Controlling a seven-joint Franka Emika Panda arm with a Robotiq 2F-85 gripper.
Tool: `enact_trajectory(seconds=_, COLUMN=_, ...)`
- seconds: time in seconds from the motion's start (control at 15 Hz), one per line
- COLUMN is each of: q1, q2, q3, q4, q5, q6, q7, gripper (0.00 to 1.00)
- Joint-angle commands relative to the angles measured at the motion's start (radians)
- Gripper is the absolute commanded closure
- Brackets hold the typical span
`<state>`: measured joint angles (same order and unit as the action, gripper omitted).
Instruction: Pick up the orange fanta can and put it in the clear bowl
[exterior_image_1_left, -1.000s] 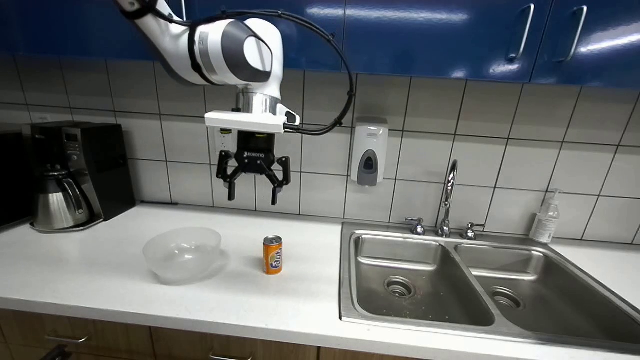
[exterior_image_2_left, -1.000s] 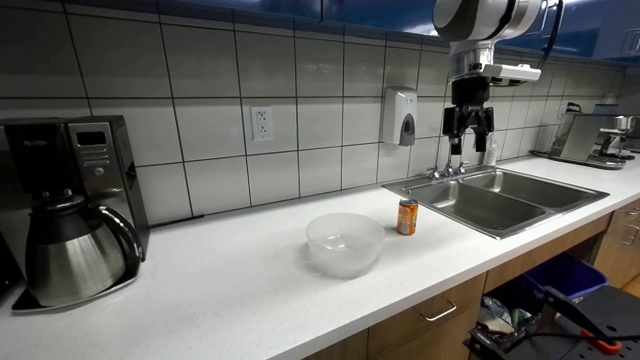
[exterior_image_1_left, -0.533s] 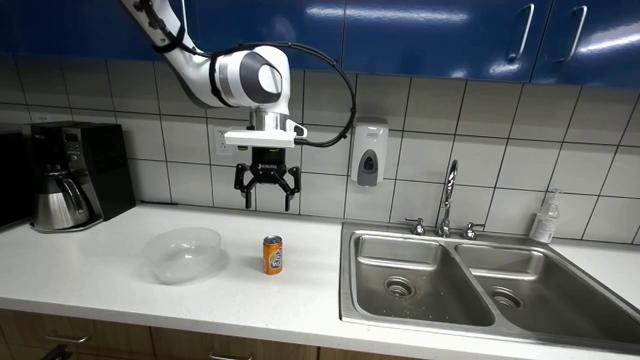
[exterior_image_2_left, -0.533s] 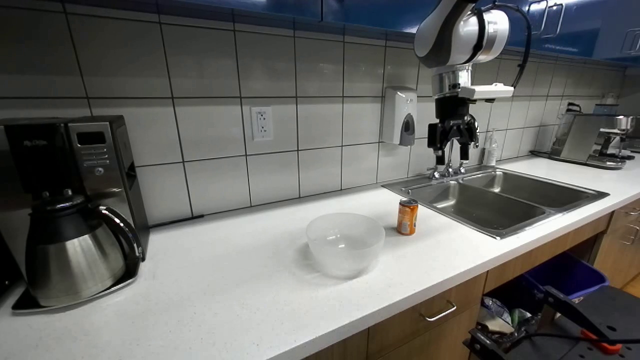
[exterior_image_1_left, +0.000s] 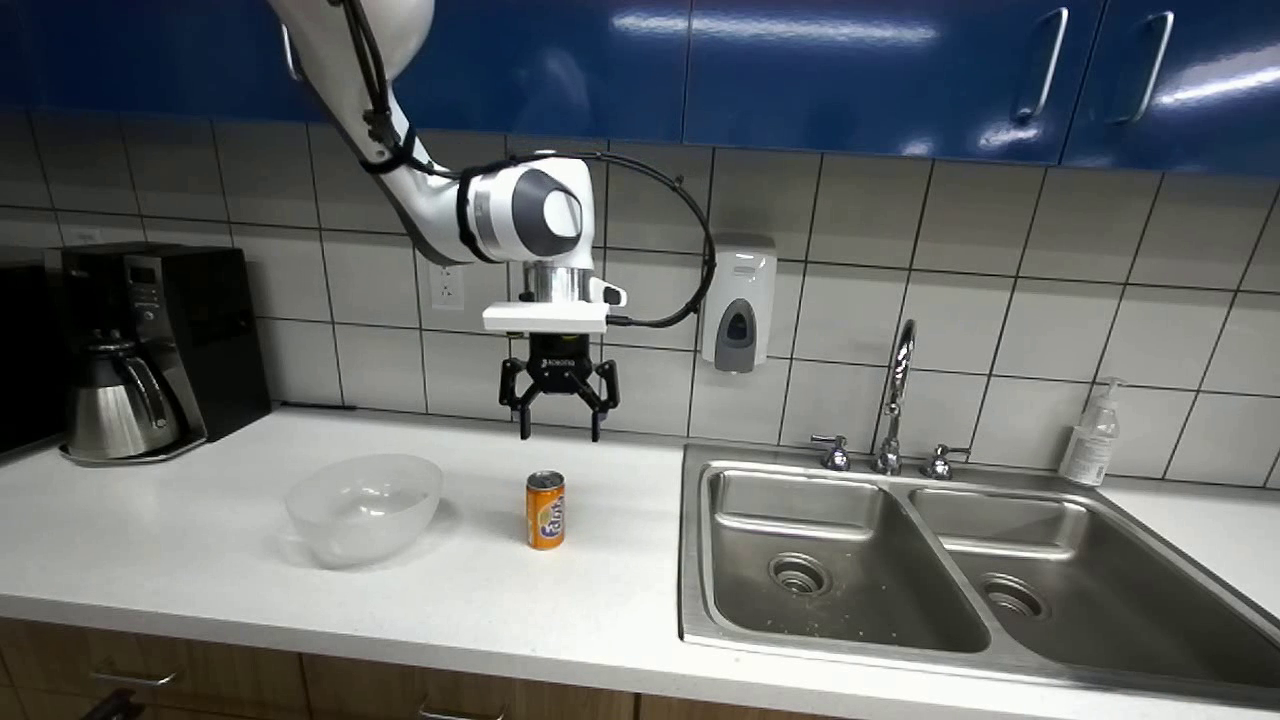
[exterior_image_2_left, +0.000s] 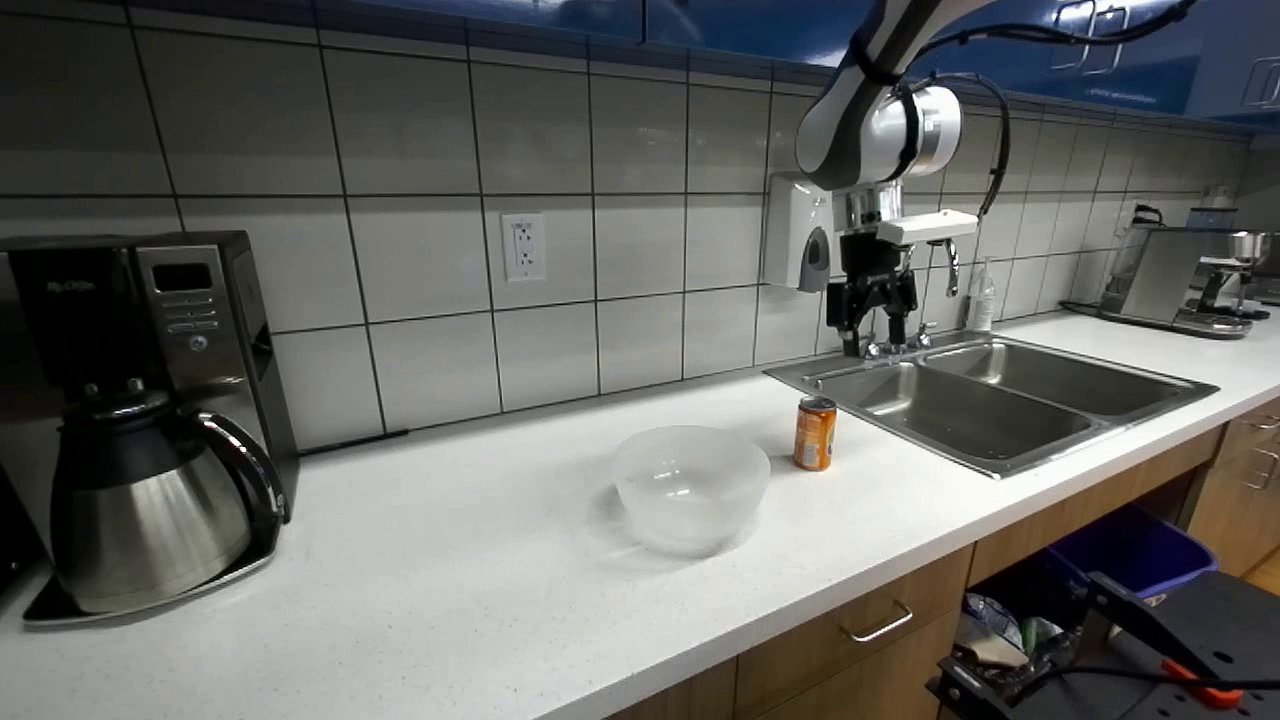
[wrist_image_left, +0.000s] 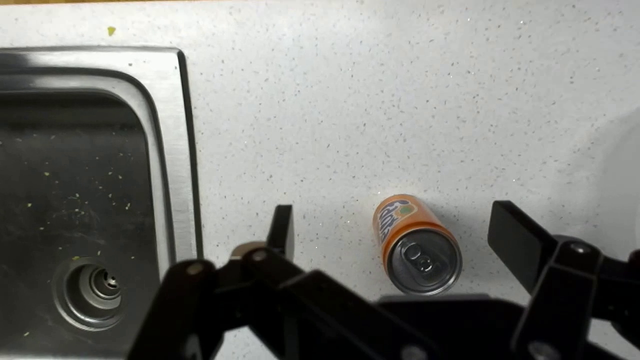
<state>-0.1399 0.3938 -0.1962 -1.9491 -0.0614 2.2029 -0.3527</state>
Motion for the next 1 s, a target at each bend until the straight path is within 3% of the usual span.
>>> enact_trajectory(seconds=0.0, q1=-0.04, q2=0.091, q3=0.047, q4=0.087, q5=0.016, q6=0.029, q7=0.028, gripper=0.0)
enact_trajectory(seconds=0.93, q1=-0.038, q2=0.273, q3=0.107, q4=0.183, q5=0.025, q6=0.162, q7=0.086, gripper=0.0)
